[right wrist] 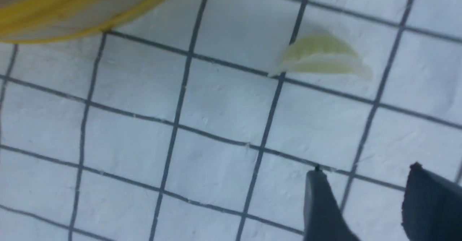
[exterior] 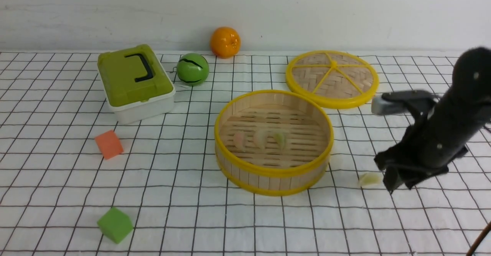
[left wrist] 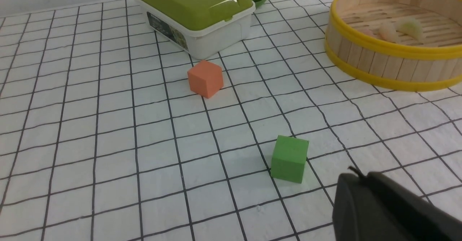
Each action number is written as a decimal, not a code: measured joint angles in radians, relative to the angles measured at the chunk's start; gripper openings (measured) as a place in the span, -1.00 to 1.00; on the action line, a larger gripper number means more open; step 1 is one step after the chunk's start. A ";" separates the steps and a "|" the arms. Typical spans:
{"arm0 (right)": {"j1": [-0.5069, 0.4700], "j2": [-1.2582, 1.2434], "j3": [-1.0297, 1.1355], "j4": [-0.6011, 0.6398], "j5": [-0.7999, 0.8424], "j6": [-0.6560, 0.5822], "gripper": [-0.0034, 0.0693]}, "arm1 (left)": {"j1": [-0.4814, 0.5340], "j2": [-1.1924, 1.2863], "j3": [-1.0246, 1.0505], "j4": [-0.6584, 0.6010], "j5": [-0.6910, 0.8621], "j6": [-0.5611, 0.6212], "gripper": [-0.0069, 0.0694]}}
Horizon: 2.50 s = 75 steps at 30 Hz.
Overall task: Put the dumplings into the steamer on the table with the white tablecloth.
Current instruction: 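Reach for and grasp a dumpling lying on the table beside the steamer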
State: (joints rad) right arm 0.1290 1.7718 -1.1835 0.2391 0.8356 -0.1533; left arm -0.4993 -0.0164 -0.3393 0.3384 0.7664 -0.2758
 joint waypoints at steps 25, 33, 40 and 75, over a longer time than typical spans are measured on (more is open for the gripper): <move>0.030 0.086 0.065 0.055 -0.376 0.064 0.10 | 0.000 0.000 0.000 0.001 0.004 -0.002 -0.77; 0.030 0.086 0.065 -0.044 -0.377 0.063 0.11 | 0.000 0.000 0.000 0.001 0.005 -0.003 -0.77; 0.030 0.086 0.065 -0.052 -0.441 0.063 0.11 | 0.000 0.000 0.000 0.001 0.005 -0.003 -0.77; 0.031 0.087 0.004 -0.007 -0.292 -0.217 0.05 | 0.000 0.000 0.000 0.010 0.008 -0.003 -0.72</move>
State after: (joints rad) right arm 0.1599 1.8586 -1.1795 0.2322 0.5433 -0.3706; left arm -0.4993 -0.0164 -0.3393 0.3488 0.7745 -0.2789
